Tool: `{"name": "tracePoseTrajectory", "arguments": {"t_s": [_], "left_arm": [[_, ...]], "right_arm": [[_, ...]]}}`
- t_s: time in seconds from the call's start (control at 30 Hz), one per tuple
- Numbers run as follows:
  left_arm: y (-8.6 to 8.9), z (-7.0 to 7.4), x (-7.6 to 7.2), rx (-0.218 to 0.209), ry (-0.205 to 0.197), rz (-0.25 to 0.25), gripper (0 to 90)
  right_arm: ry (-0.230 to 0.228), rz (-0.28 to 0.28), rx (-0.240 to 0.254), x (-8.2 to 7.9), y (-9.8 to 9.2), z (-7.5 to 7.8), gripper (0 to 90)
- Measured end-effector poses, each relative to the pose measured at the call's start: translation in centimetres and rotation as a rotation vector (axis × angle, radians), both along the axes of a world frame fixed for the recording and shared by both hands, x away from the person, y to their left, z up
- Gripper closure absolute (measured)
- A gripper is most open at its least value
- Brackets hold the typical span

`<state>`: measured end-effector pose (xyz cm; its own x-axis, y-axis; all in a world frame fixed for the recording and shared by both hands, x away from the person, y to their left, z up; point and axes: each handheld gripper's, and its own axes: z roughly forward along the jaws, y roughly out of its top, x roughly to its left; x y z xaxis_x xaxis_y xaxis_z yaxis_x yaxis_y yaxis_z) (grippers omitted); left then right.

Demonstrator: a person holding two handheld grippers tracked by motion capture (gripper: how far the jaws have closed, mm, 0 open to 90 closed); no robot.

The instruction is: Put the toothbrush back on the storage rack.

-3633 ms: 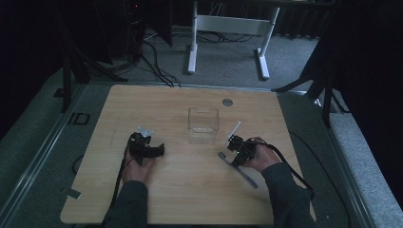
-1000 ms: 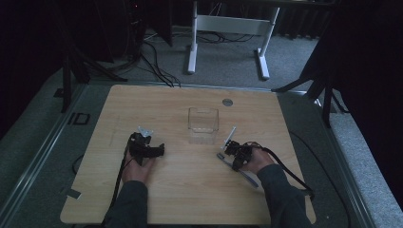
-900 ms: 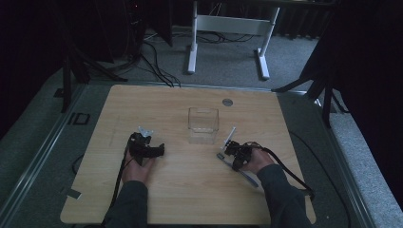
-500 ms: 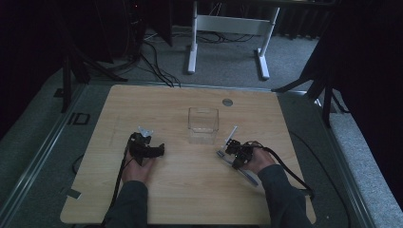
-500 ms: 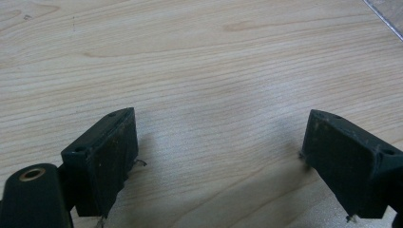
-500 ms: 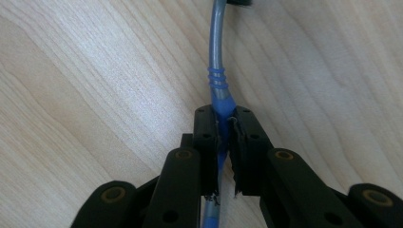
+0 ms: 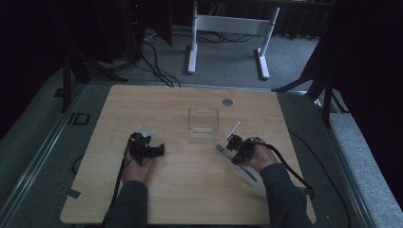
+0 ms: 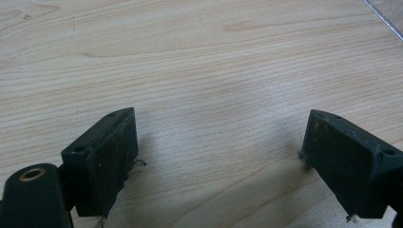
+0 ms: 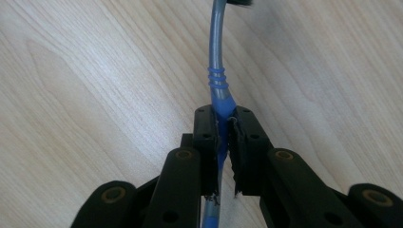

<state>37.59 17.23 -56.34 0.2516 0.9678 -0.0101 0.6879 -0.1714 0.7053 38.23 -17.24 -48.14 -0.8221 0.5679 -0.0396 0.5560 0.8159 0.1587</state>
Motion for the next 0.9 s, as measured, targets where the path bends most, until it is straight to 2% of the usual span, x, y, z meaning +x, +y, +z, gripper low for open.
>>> {"name": "tracePoseTrajectory", "arguments": {"t_s": [0.4,0.9], "left_arm": [[0.0,0.0,0.0,0.0,0.0,0.0,11.8],[0.0,0.0,0.0,0.0,0.0,0.0,11.8]], "right_arm": [[-0.069,-0.042,0.059,0.0,-0.6,1.4,81.5],[-0.112,-0.061,0.099,-0.1,-1.0,2.2,81.5]]}}
